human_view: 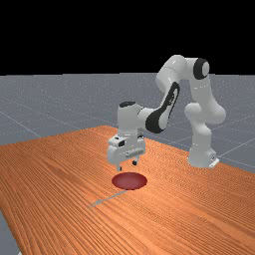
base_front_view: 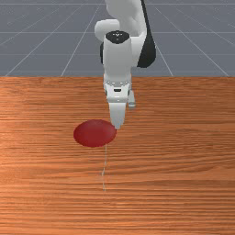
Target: Put the fork on the plate
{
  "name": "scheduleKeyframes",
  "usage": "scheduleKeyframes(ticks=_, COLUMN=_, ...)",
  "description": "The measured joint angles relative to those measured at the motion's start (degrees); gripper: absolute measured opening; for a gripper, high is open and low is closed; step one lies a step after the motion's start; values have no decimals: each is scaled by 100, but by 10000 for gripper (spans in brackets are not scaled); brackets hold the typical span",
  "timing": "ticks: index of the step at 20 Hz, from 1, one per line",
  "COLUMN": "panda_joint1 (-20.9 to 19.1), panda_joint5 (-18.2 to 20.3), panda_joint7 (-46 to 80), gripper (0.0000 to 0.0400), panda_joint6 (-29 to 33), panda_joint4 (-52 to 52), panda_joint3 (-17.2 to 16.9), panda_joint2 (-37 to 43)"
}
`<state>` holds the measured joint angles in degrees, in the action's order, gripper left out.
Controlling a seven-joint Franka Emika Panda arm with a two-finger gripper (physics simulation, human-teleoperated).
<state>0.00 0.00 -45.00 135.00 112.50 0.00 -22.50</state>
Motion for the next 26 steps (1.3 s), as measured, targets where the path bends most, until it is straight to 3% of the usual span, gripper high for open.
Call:
scheduleKeyframes(ticks=1, panda_joint1=0, panda_joint5=0, panda_joint7=0, gripper=249, panda_joint6=0, panda_joint4=0, panda_joint3=0, panda_joint2=0)
scheduleKeyframes(ticks=2, panda_joint1=10, panda_joint5=28, panda_joint7=106, gripper=308, panda_joint6=-44, panda_joint4=-6, panda_joint3=-13, panda_joint2=7)
scheduleKeyframes(ticks=4, panda_joint1=18, panda_joint5=58, panda_joint7=209, gripper=366, panda_joint6=-86, panda_joint4=-16, panda_joint3=-26, panda_joint2=21)
scheduleKeyframes(ticks=5, panda_joint1=158, panda_joint5=97, panda_joint7=1346, gripper=225, panda_joint6=-776, panda_joint4=101, panda_joint3=-142, panda_joint2=346)
scheduleKeyframes(ticks=6, panda_joint1=287, panda_joint5=215, panda_joint7=2426, gripper=137, panda_joint6=-1384, panda_joint4=-8, panda_joint3=-221, panda_joint2=612)
scheduleKeyframes(ticks=8, panda_joint1=441, panda_joint5=569, panda_joint7=4422, gripper=51, panda_joint6=-2196, panda_joint4=-291, panda_joint3=-374, panda_joint2=790)
scheduleKeyframes(ticks=10, panda_joint1=479, panda_joint5=1042, panda_joint7=6198, gripper=19, panda_joint6=-2680, panda_joint4=-486, panda_joint3=-537, panda_joint2=727)
scheduleKeyframes(ticks=13, panda_joint1=410, panda_joint5=1433, panda_joint7=7121, gripper=4, panda_joint6=-2905, panda_joint4=-543, panda_joint3=-646, panda_joint2=669)
scheduleKeyframes(ticks=20, panda_joint1=392, panda_joint5=1555, panda_joint7=7370, gripper=0, panda_joint6=-2919, panda_joint4=-559, panda_joint3=-666, panda_joint2=638)
scheduleKeyframes(ticks=25, panda_joint1=286, panda_joint5=1694, panda_joint7=7405, gripper=0, panda_joint6=-1977, panda_joint4=-945, panda_joint3=-777, panda_joint2=232)
scheduleKeyframes(ticks=26, panda_joint1=260, panda_joint5=1737, panda_joint7=7460, gripper=157, panda_joint6=-1824, panda_joint4=-1141, panda_joint3=-790, panda_joint2=-5)
